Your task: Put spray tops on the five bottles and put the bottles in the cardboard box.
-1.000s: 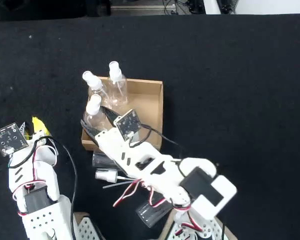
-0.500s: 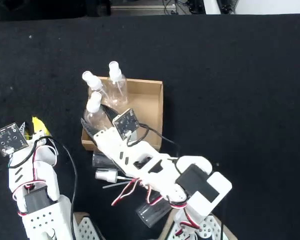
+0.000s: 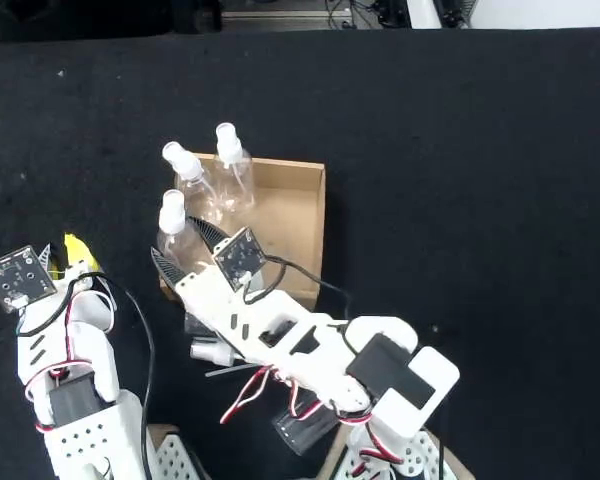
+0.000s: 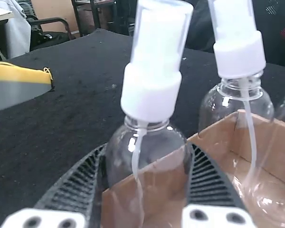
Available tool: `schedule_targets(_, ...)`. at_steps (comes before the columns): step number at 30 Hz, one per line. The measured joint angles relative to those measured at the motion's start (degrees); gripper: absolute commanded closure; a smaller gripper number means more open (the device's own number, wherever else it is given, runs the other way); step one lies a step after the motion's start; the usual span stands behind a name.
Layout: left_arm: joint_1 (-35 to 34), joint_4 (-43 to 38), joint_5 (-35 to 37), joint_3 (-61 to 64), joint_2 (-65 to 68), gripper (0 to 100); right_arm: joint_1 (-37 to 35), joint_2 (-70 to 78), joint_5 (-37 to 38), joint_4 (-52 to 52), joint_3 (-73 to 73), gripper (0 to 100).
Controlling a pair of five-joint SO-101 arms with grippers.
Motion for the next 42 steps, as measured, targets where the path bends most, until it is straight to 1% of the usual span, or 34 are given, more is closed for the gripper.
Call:
schedule_targets(2, 0.0, 0.0, 0.0, 0.0, 0.0, 92, 0.0, 0.0, 0.0, 0.0, 0.0, 81.6)
schedule_targets(6, 0.0, 0.0, 0.0, 0.0, 0.0, 92, -0.2, 0.0, 0.0, 0.0, 0.0, 72.4)
schedule_targets(8, 0.0, 0.0, 0.0, 0.0, 0.0, 92, -0.3, 0.0, 0.0, 0.0, 0.0, 70.3)
schedule_targets(21, 0.0, 0.0, 0.0, 0.0, 0.0, 92, -0.4, -0.1, 0.0, 0.0, 2.2, 71.2)
schedule_targets(31, 0.0, 0.0, 0.0, 0.0, 0.0, 92, -0.4, -9.4, 0.0, 0.3, 6.3, 71.3)
schedule_targets(42, 0.0, 0.0, 0.0, 0.0, 0.0, 92, -0.5, -22.5, 0.0, 15.1, 7.3, 71.3)
